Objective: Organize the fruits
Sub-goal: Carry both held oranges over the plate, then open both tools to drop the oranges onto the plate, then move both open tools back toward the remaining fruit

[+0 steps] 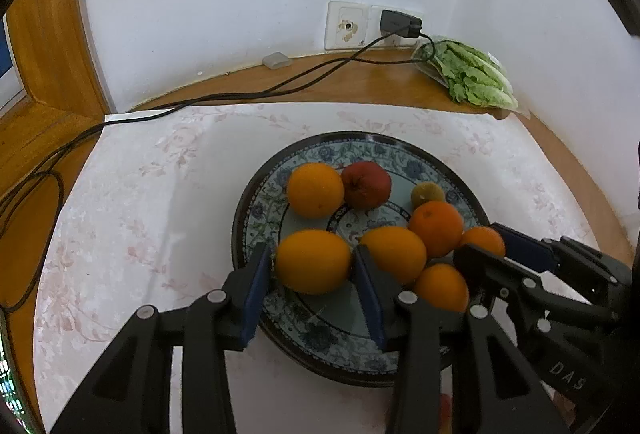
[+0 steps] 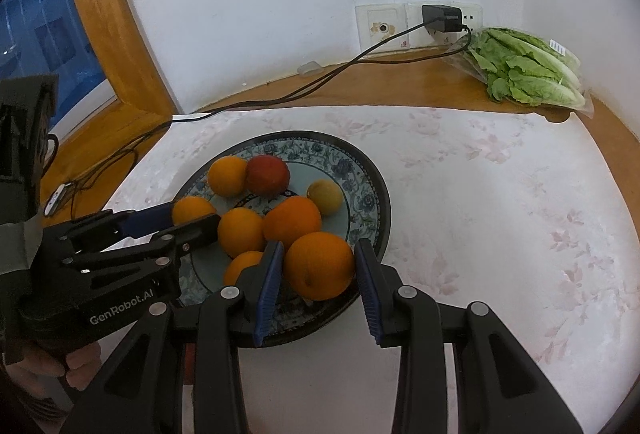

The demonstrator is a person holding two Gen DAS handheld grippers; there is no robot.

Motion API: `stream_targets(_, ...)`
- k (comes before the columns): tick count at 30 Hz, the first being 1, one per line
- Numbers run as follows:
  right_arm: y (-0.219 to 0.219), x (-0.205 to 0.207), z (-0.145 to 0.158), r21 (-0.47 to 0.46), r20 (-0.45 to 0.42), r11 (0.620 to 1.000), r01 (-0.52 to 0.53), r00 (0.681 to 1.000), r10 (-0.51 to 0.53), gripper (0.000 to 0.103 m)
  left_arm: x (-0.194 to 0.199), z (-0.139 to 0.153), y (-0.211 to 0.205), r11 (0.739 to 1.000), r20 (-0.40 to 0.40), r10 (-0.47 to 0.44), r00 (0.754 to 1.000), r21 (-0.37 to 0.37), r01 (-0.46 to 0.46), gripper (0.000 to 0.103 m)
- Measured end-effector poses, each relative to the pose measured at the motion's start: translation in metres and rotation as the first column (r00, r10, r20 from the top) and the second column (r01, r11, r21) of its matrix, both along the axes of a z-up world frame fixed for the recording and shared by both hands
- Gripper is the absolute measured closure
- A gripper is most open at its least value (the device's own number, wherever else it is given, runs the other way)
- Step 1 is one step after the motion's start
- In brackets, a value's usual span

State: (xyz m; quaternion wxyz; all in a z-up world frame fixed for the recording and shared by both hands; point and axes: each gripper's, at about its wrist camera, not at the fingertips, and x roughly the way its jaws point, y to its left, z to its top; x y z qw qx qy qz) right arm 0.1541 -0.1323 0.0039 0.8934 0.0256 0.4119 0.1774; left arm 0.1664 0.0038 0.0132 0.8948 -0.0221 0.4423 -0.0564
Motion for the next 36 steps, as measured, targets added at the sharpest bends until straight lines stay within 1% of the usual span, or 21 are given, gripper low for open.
stream_targets(3, 0.000, 0.000, 0.001, 0.005, -0.002, 1.000, 0.004, 1.000, -0.004, 0.062, -0.001, 0.002, -0.001, 1.000, -0.005, 0.000, 1.000, 0.010, 0.000, 0.054)
stream_targets(5, 0.001, -0.002, 0.003, 0.003, 0.006, 1.000, 0.005, 1.000, -0.005, 0.054, -0.004, 0.005, -0.001, 1.000, -0.005, -0.004, 1.000, 0.013, 0.004, 0.047)
stream_targets(6, 0.001, -0.003, 0.004, 0.002, 0.008, 1.000, 0.006, 1.000, -0.006, 0.052, -0.005, 0.006, -0.002, 1.000, -0.004, -0.006, 1.000, 0.012, 0.006, 0.045)
stream_targets(7, 0.001, -0.004, 0.006, 0.003, 0.010, 1.000, 0.007, 1.000, -0.008, 0.050, -0.008, 0.009, -0.002, 1.000, -0.001, -0.009, 1.000, 0.007, 0.009, 0.039)
stream_targets(8, 0.001, -0.006, 0.007, 0.005, 0.013, 1.000, 0.007, 1.000, -0.007, 0.050, -0.010, 0.011, -0.001, 1.000, 0.004, -0.008, 1.000, 0.003, 0.008, 0.036)
stream_targets(12, -0.001, -0.013, 0.014, 0.020, 0.016, 1.000, 0.006, 1.000, -0.006, 0.049, -0.019, 0.019, -0.002, 1.000, 0.007, -0.012, 1.000, -0.009, 0.012, 0.035)
stream_targets(16, -0.003, -0.025, 0.023, 0.007, 0.016, 1.000, 0.019, 1.000, -0.019, 0.049, -0.029, 0.025, -0.003, 1.000, -0.003, -0.012, 1.000, -0.021, 0.012, 0.035)
stream_targets(22, -0.009, -0.044, 0.030, 0.017, 0.006, 0.999, 0.028, 1.000, -0.028, 0.049, -0.046, 0.024, -0.002, 1.000, -0.021, 0.000, 1.000, -0.030, -0.001, 0.035)
stream_targets(27, -0.012, -0.060, 0.030, 0.002, -0.014, 0.999, 0.040, 0.999, -0.040, 0.049, -0.062, 0.023, -0.001, 0.999, -0.038, 0.001, 0.999, -0.054, -0.003, 0.035)
stream_targets(31, -0.016, -0.071, 0.026, 0.013, -0.037, 0.999, 0.041, 0.998, -0.041, 0.049, -0.073, 0.023, -0.003, 0.998, -0.049, -0.012, 0.999, -0.069, 0.009, 0.035)
stream_targets(36, -0.020, -0.086, 0.025, 0.014, -0.041, 0.999, 0.046, 0.998, -0.045, 0.049, -0.081, 0.019, -0.008, 0.996, -0.063, -0.030, 0.998, -0.083, 0.025, 0.035)
